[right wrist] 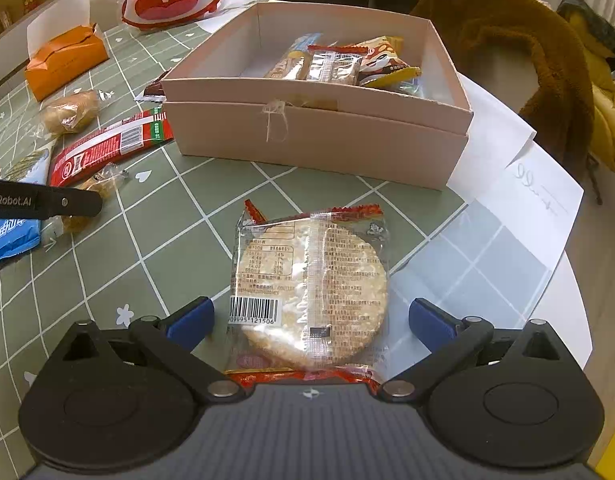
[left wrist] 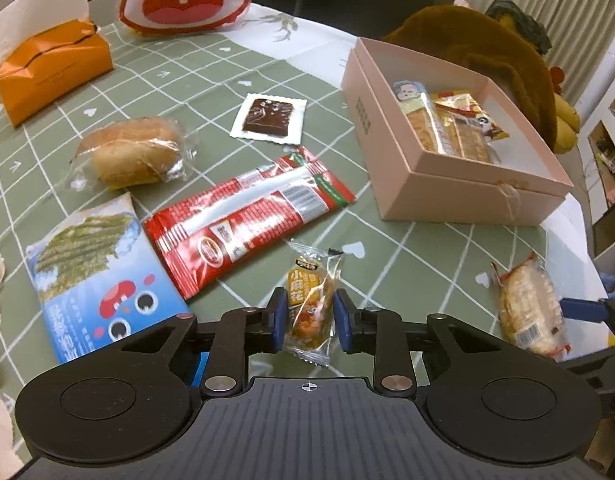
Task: Organize snacks
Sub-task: 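Grasp the round biscuit packet with the right gripper while the left grasps the orange cake packet, then carry both held packets into the pink box and open both grippers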
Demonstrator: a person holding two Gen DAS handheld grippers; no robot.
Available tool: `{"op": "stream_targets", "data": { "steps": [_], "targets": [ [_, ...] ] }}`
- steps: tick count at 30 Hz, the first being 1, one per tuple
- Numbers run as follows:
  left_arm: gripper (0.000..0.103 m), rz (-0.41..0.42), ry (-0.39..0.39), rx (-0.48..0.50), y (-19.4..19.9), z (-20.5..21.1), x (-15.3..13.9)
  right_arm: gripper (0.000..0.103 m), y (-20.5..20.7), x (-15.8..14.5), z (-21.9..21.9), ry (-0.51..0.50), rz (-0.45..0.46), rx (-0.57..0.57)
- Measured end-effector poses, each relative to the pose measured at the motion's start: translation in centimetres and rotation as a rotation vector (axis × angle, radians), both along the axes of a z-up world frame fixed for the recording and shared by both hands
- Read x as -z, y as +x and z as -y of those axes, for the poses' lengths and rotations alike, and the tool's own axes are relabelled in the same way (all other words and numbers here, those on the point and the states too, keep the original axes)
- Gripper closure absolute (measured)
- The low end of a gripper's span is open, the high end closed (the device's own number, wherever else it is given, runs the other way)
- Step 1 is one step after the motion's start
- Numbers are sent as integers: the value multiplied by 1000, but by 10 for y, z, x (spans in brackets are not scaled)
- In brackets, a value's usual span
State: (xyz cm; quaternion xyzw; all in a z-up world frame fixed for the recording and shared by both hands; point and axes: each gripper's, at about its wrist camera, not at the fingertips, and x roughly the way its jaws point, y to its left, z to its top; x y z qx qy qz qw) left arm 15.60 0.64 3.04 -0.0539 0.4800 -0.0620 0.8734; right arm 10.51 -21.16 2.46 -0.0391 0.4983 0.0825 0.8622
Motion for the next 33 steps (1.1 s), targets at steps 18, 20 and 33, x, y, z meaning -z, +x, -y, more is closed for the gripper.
{"op": "stream_targets", "data": {
  "steps": [18, 20, 33],
  "targets": [
    [78, 139, -153, 83, -40, 54, -60, 29, -11, -96, 33, 109, 158, -58],
    [78, 218, -173, 90, -23, 54, -97, 29, 3, -138, 38, 120, 244, -66],
    [77, 151, -277, 150, 133, 83, -150, 29, 133, -236, 78, 178, 337, -4]
  ]
}}
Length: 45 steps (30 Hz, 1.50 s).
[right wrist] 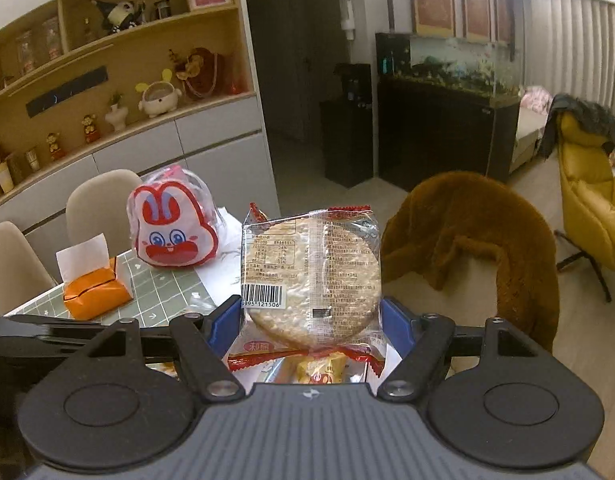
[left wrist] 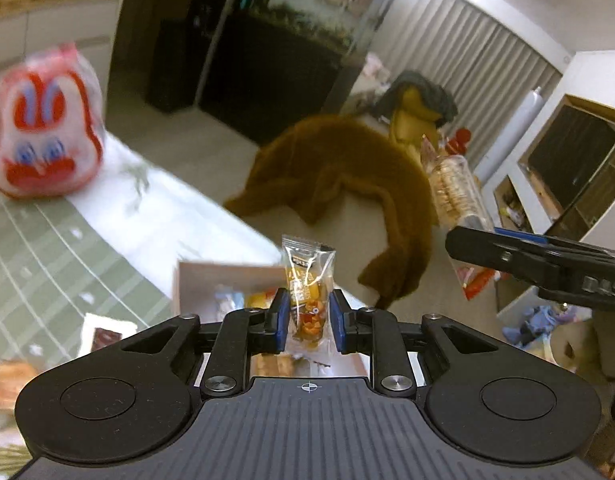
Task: Organize snacks
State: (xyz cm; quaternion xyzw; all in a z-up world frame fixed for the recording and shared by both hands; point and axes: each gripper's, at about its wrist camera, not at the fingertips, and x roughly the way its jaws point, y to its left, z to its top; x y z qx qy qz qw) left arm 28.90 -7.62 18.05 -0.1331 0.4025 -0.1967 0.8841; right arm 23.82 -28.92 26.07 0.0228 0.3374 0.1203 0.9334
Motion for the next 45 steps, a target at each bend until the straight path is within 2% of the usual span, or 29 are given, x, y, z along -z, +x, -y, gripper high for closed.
{"op": "stream_targets", "data": {
  "steps": [2, 4, 6, 9, 11, 15, 17, 20, 23, 25, 27, 31, 33, 35, 40, 42, 44, 45],
  "targets": [
    [76, -84, -57, 12, 20, -1, 38, 28, 11, 20, -1, 12, -36, -7],
    [75, -175, -31, -24, 30, -3, 76, 24, 26, 48, -2, 52, -110, -22],
    [75, -159, -8, -44, 24, -14, 90, 24, 42, 75, -4, 86, -215, -16],
    [75, -135, -16, -83, 20, -44, 90, 24, 53, 103, -8, 67, -267, 1],
    [75, -111, 18, -131, 15, -69, 85, 23, 57, 115, -14, 40, -285, 9],
    [75, -90, 37, -308, -4, -124, 90, 23, 63, 128, -36, 19, -322, -15],
    [75, -64, 59, -368, -16, -141, 90, 23, 66, 126, -57, 7, -325, -50],
    [75, -12, 100, -525, -38, -173, 86, 23, 71, 121, -103, 4, -339, -133],
    [75, 2, 38, -678, -58, -212, 89, 20, 79, 126, -154, 22, -382, -203],
    [75, -30, -1, -729, -67, -233, 92, 20, 85, 134, -185, 24, -420, -239],
    [75, -58, -24, -723, -77, -236, 96, 20, 94, 149, -215, 13, -468, -258],
    [75, -100, -19, -586, -88, -217, 111, 20, 111, 189, -256, -45, -542, -225],
    [75, -110, 10, -525, -88, -206, 121, 20, 116, 205, -269, -102, -541, -193],
    [75, -112, 40, -491, -93, -197, 129, 20, 115, 210, -280, -176, -485, -168],
    [75, -101, 2, -507, -97, -207, 141, 22, 120, 224, -283, -171, -522, -182],
    [75, -91, -11, -536, -99, -215, 142, 23, 118, 225, -283, -170, -504, -171],
    [75, -87, -30, -563, -101, -224, 142, 31, 116, 223, -280, -157, -489, -158],
    [75, -88, -42, -571, -101, -227, 142, 42, 115, 222, -279, -164, -478, -153]
  ]
}}
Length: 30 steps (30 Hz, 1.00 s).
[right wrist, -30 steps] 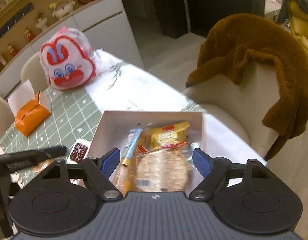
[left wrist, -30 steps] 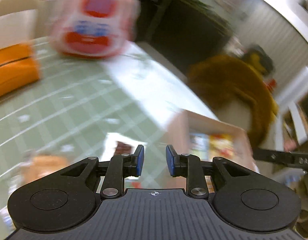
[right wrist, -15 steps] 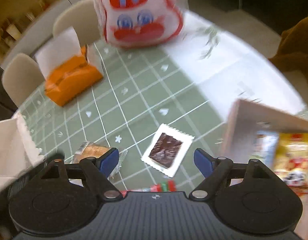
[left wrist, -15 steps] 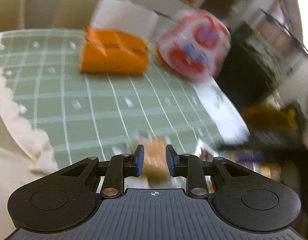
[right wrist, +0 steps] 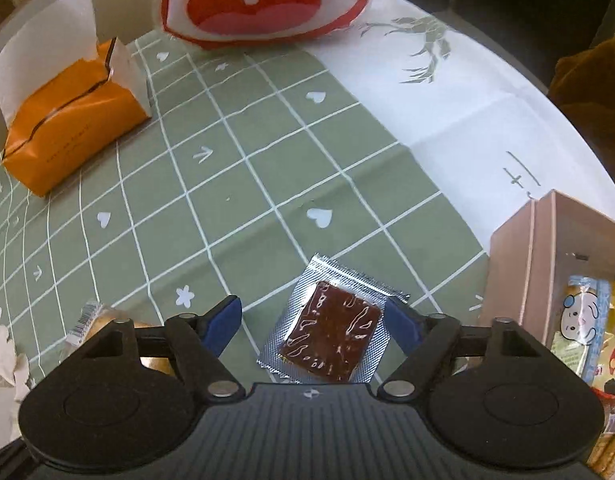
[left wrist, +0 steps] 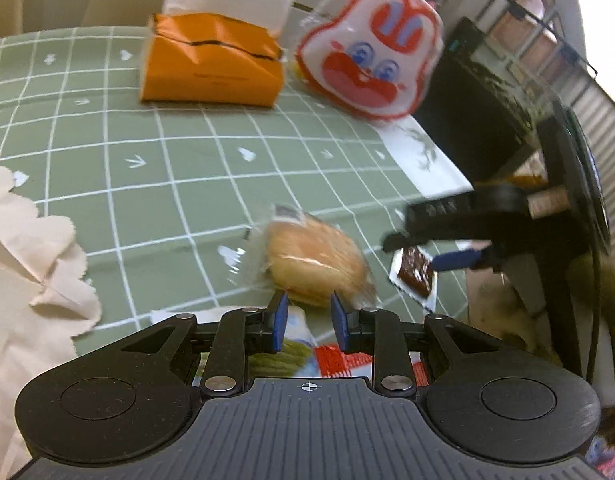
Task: Organize snacks
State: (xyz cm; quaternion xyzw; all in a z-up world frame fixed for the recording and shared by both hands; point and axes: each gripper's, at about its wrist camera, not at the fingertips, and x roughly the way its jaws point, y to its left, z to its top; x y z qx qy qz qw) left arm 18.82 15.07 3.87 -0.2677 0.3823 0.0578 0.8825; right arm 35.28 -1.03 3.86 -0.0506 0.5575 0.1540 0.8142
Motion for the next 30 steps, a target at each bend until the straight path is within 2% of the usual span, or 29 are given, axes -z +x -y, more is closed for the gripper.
{"op": "stream_targets", "data": {
  "steps": [1, 2, 5, 6, 7, 10, 16, 20, 23, 26, 28, 30],
  "targets": [
    [75, 1, -10, -5, -1, -2, 0, 54, -1, -2, 1, -6, 7, -5],
    [75, 1, -17, -4, -2, -2, -1, 60, -2, -3, 2, -5, 8, -11],
    [75, -3, -18, 15, 1, 0, -2, 66, -9, -6, 6, 59, -43, -41],
    [75, -5, -19, 21, 2, 1, -2, 84, -13, -7, 7, 76, -63, -55],
    [75, -7, -20, 27, 3, 3, -2, 94, -18, -8, 8, 88, -90, -71],
    [75, -16, -27, 49, 8, 8, 0, 94, -38, -8, 14, 112, -128, -99],
    [75, -67, -39, 113, 14, 23, 8, 94, -90, -8, 27, 107, -141, -185],
    [75, -110, 1, 176, 15, 41, 13, 94, -114, -7, 48, 129, -155, -178],
    [75, -124, -3, 204, 13, 54, 13, 86, -130, -7, 67, 111, -122, -171],
    [75, -133, 12, 235, 9, 67, 13, 68, -146, -9, 83, 106, -98, -173],
    [75, -137, 21, 249, 2, 74, 12, 36, -156, -8, 91, 121, -95, -166],
    [75, -141, 23, 250, -9, 80, 12, 33, -170, -5, 98, 115, -83, -172]
  ]
}}
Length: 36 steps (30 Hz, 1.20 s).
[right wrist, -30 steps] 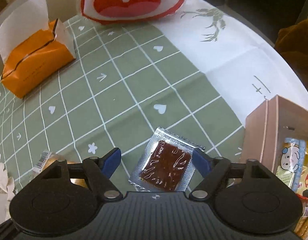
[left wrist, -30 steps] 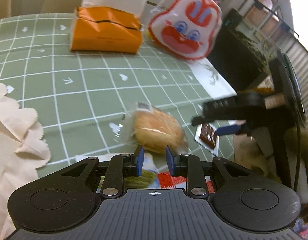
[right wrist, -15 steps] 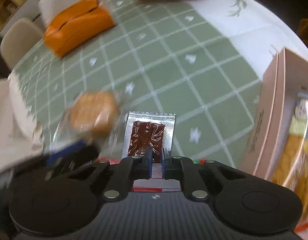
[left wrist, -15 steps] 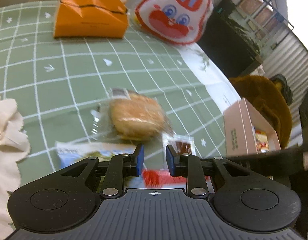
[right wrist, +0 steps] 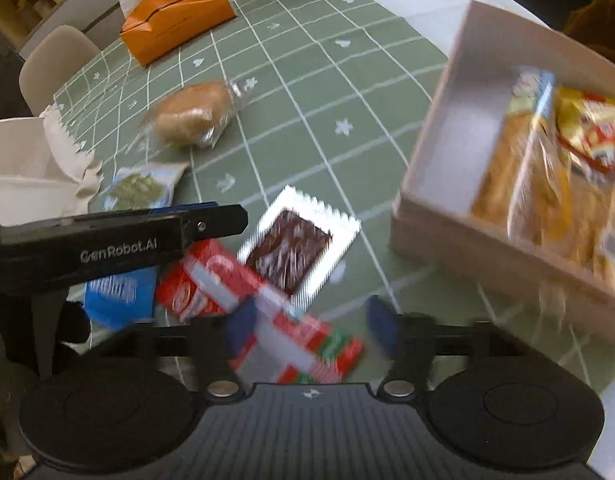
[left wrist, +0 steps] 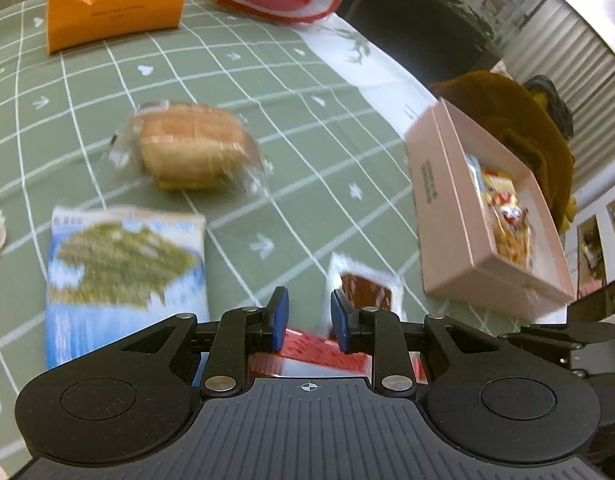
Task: Organize snacks
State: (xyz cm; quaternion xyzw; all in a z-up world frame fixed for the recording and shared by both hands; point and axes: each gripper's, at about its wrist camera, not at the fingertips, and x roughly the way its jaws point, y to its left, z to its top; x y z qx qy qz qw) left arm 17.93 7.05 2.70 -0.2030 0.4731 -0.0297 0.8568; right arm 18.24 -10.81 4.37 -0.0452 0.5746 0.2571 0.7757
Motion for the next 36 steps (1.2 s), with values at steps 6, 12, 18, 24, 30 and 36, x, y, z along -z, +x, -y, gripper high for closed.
{"op": "stream_targets", "data": {
  "steps": [6, 12, 18, 24, 30, 36],
  "targets": [
    [76, -13, 36, -71, -27, 6, -8, 32, -5, -3, 3, 19, 24, 66],
    [75, 17, 163, -140, -48, -10, -36, 34, 3, 2, -20, 2, 96, 136],
    [75, 35, 149, -157, -56, -17, -45, 39, 5, 5, -47, -70, 175, 97],
    [75, -16, 11, -130, -62, -13, -29, 59, -13, 0, -24, -73, 179, 58],
    [76, -117, -93, -63, -69, 11, -6, 59, -23, -1, 30, -53, 129, 143],
    [76, -108, -102, -74, -64, 31, 0, 64, -43, 4, 70, -163, 200, 167]
  ]
}}
